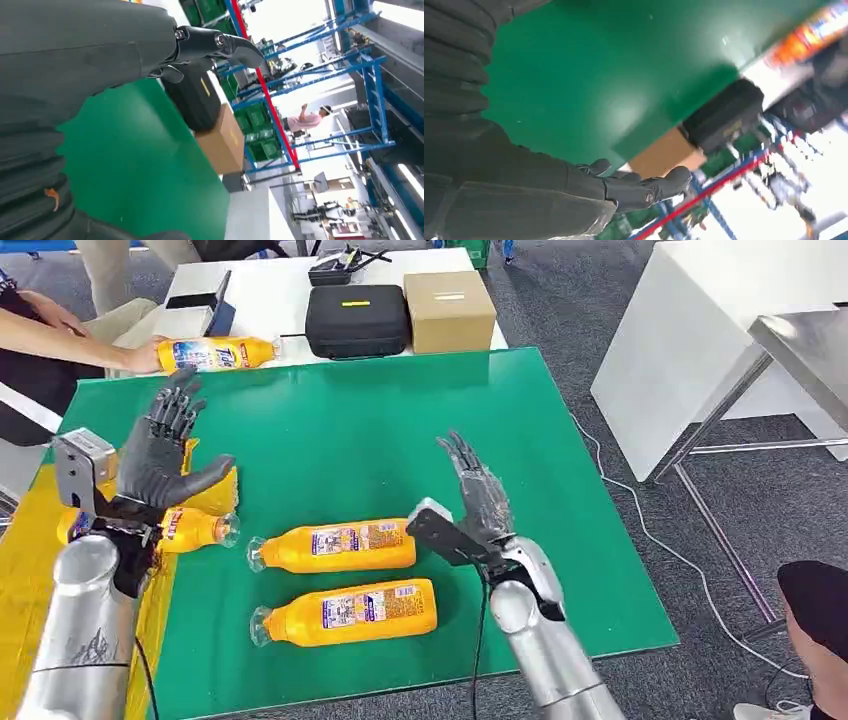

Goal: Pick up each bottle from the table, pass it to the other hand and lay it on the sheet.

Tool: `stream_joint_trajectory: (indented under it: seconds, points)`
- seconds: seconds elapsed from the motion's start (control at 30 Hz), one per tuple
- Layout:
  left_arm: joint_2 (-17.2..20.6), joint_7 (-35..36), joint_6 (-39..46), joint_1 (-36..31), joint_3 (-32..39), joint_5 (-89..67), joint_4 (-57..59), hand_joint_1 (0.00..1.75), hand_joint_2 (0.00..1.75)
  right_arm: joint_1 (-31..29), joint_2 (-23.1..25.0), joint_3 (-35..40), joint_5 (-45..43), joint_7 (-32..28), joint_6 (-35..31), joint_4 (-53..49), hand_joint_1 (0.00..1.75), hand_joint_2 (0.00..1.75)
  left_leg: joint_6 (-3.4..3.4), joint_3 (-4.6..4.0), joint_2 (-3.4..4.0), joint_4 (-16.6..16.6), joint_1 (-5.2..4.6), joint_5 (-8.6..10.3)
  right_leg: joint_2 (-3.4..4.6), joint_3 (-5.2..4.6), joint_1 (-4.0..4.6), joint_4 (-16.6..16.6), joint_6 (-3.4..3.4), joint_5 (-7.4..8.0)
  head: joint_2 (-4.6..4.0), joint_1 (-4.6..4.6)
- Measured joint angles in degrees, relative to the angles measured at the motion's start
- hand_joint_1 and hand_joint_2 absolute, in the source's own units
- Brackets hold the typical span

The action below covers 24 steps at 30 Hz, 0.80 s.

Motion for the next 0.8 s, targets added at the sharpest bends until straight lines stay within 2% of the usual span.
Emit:
stream_joint_trajectory:
  seconds: [0.13,0.4,0.63,0.8]
  points:
    - [-1.16,-0.28,0.31,2.16,-0.83,0.04,-1.16,0.0,1.75,-4.68,-0.59,1.93,0.05,0.52,0.68,5.74,0.0,1.75,0.01,0.0,-0.18,0.01,0.0,0.01,-0.05,0.0,0.01,0.0,0.0,0.0,-0.02,0.02]
    - [-2.12,-0.33,0.33,3.18,-1.36,0.07,-1.62,0.0,1.75,-9.6,-1.2,5.44,-0.56,1.24,4.27,13.91,0.0,1.75,0.01,-0.02,-0.13,0.01,0.01,0.01,-0.03,-0.01,0.02,0.01,0.0,0.0,-0.02,0.02]
    - [-2.23,-0.76,1.31,3.52,-1.35,1.11,-1.27,0.0,1.75,-10.69,-1.18,8.09,-4.37,-1.18,8.48,17.36,0.0,1.75,0.01,-0.02,-0.1,0.0,0.01,0.01,-0.03,-0.01,0.01,0.01,0.0,0.0,-0.02,0.02]
    - [-2.21,-0.92,1.36,3.78,-1.31,1.33,-0.83,0.0,1.75,-10.7,-1.2,9.75,-5.18,-1.44,9.14,17.87,0.0,1.75,0.01,-0.04,-0.15,0.0,0.01,0.01,-0.04,-0.01,0.01,0.01,0.0,0.0,-0.02,0.02]
